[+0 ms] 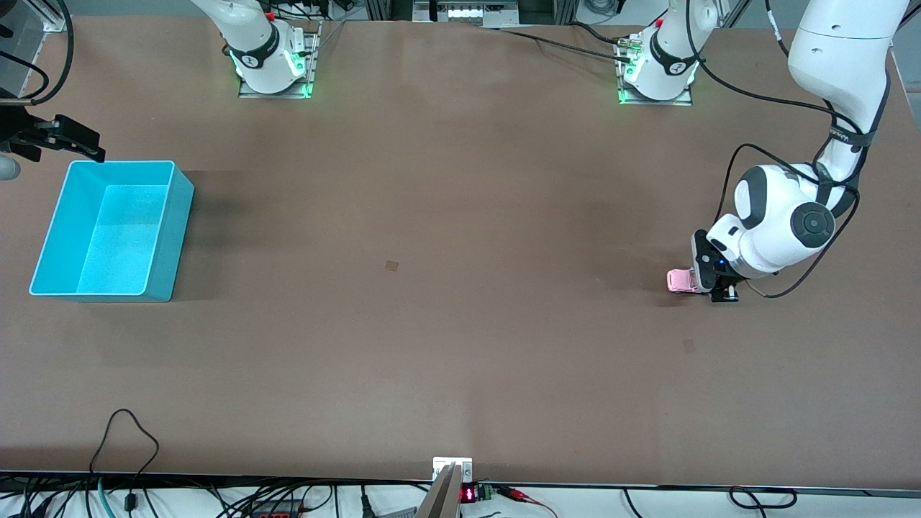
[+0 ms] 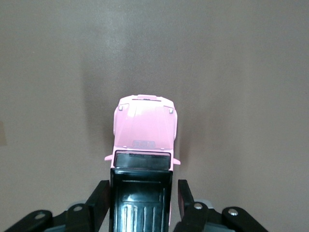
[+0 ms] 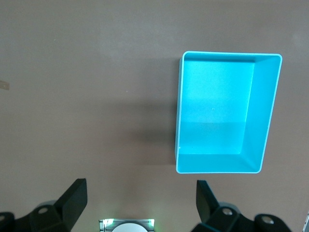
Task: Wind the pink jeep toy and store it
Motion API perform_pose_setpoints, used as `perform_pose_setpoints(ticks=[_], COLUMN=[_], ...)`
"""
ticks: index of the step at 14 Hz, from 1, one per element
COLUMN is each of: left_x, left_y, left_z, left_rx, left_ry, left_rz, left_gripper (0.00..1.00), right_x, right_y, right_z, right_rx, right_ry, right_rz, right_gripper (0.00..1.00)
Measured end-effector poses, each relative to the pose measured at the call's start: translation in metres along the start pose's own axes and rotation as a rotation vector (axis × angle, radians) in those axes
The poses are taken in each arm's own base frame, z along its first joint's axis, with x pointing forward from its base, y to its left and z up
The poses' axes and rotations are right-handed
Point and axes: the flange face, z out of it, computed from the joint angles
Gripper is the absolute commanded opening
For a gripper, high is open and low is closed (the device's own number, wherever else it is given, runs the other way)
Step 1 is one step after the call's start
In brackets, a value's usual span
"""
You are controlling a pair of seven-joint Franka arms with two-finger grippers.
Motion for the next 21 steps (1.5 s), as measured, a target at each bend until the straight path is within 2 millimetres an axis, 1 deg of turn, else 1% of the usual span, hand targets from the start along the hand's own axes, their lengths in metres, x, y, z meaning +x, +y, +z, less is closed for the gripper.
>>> perform_pose_setpoints(ticks=[1, 2, 4, 6, 11, 13, 16, 21], left_x=[0.000, 0.000, 0.000, -0.001, -0.004, -0.010, -0.027, -0.050], left_y=[0.000, -0.001, -0.001, -0.001, -0.001, -0.001, 0.000, 0.001], left_z=[0.000, -0.001, -0.001, -0.001, 0.000, 0.000, 0.000, 0.000], left_rx=[0.002, 0.004, 0.004, 0.004, 0.004, 0.004, 0.005, 0.006], left_ry=[0.000, 0.000, 0.000, 0.000, 0.000, 0.000, 0.001, 0.001], left_rz=[0.000, 0.000, 0.000, -0.002, -0.005, -0.014, -0.037, -0.055], left_gripper=[0.44, 0.41, 0.36, 0.34, 0.31, 0.31, 0.31, 0.31], right_x=[0.000, 0.000, 0.000, 0.000, 0.000, 0.000, 0.000, -0.001], right_y=[0.000, 0.000, 0.000, 0.000, 0.000, 0.000, 0.000, 0.000], right_z=[0.000, 0.000, 0.000, 0.000, 0.000, 0.000, 0.001, 0.001], right_rx=[0.000, 0.000, 0.000, 0.000, 0.000, 0.000, 0.000, 0.001], right_ry=[0.000, 0.000, 0.000, -0.001, -0.001, -0.002, -0.004, -0.007], right_rz=[0.000, 0.000, 0.000, 0.000, 0.000, 0.000, 0.000, 0.000], right_gripper=[1.00, 1.00, 1.00, 1.00, 1.00, 1.00, 1.00, 1.00])
